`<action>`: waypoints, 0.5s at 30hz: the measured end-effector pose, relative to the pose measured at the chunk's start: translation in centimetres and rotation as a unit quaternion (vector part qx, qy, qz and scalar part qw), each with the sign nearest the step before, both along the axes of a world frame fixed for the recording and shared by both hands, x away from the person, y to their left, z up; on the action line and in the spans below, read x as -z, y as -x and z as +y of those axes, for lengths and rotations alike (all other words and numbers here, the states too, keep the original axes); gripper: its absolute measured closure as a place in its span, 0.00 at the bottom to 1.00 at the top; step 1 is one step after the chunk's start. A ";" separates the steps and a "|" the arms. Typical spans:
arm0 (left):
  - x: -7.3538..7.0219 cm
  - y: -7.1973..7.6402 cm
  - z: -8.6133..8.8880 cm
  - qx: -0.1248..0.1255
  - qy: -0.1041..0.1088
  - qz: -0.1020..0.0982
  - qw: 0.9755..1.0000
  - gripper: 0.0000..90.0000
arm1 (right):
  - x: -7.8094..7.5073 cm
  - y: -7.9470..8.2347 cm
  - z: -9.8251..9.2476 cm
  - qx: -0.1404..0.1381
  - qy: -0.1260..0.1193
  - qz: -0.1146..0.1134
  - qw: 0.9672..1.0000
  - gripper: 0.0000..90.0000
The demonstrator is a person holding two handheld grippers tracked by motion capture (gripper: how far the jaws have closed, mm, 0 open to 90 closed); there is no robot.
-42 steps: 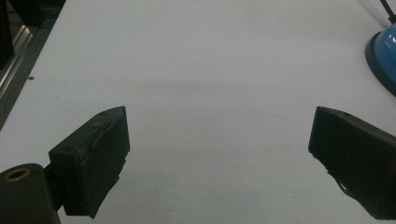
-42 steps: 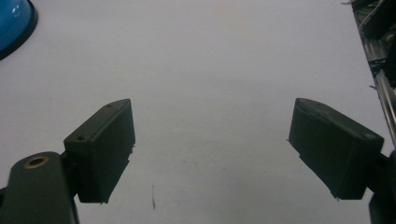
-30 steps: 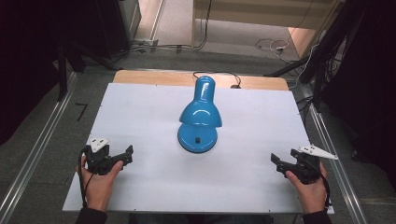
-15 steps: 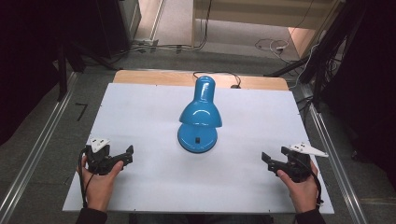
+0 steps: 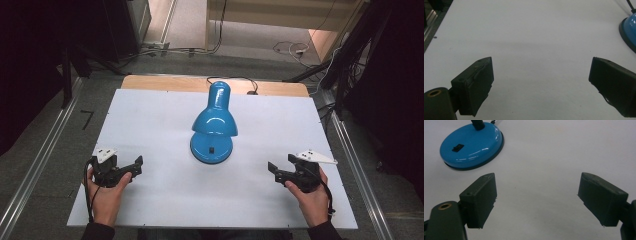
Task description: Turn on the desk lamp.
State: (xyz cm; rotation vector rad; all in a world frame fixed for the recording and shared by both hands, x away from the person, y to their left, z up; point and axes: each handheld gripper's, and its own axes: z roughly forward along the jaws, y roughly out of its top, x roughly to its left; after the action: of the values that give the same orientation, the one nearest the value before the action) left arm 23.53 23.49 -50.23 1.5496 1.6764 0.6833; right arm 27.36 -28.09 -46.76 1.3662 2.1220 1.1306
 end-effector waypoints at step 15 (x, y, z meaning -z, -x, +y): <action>0.0 -0.2 -0.5 0.018 0.005 -0.002 1.000 0.07 | -0.1 -0.7 3.2 -0.030 -0.014 0.005 0.999 0.17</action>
State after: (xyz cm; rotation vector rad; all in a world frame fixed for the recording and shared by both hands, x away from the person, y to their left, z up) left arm 23.72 23.01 -50.24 1.5663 1.6431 0.6590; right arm 28.04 -24.93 -46.70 1.3310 2.1766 1.1830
